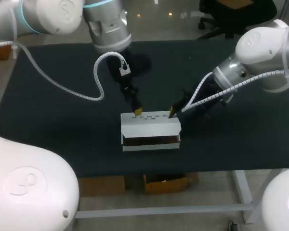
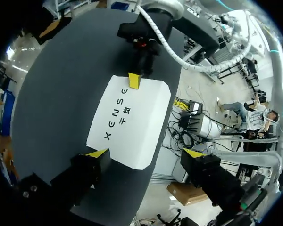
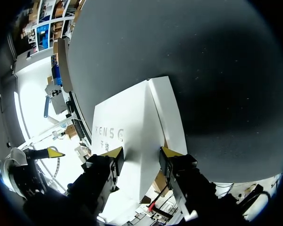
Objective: Assemble the packaging by folding the flat box into shape, placing the metal phone stand inside, and closing the box properly
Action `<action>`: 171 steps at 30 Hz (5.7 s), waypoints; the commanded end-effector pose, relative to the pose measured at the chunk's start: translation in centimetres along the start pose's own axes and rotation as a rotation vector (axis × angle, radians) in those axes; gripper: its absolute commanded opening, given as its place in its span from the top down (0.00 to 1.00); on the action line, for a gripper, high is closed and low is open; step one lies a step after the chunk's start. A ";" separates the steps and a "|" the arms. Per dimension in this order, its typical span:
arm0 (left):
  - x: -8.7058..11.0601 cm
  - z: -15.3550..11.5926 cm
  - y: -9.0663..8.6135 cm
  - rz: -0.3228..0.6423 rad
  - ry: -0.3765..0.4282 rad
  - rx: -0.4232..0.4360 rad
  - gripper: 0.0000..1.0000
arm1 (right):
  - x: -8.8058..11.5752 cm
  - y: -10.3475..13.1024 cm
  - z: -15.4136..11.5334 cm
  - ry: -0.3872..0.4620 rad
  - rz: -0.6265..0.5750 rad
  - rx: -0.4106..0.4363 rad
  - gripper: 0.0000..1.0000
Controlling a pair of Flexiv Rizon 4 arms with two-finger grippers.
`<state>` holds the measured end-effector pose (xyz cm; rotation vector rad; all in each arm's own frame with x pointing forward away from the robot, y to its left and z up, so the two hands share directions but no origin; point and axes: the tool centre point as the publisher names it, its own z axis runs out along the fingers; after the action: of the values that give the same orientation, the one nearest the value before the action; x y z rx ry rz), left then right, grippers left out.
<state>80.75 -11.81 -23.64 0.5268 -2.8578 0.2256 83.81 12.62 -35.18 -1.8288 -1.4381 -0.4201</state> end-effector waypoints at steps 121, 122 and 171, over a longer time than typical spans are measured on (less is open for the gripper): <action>-2.0 8.4 0.1 0.299 -0.505 -0.044 0.30 | -0.2 0.6 0.4 0.000 0.009 0.010 0.55; -2.0 8.4 0.1 0.302 -0.509 -0.042 0.31 | -0.2 0.6 0.4 0.000 0.009 0.010 0.55; -3.1 9.2 -0.6 0.231 -0.711 -0.024 0.67 | -0.3 0.8 0.4 0.002 0.008 0.018 0.55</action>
<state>82.30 -12.56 -33.11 0.2937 -3.6008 0.0607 84.11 12.77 -35.82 -1.8294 -1.4301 -0.4096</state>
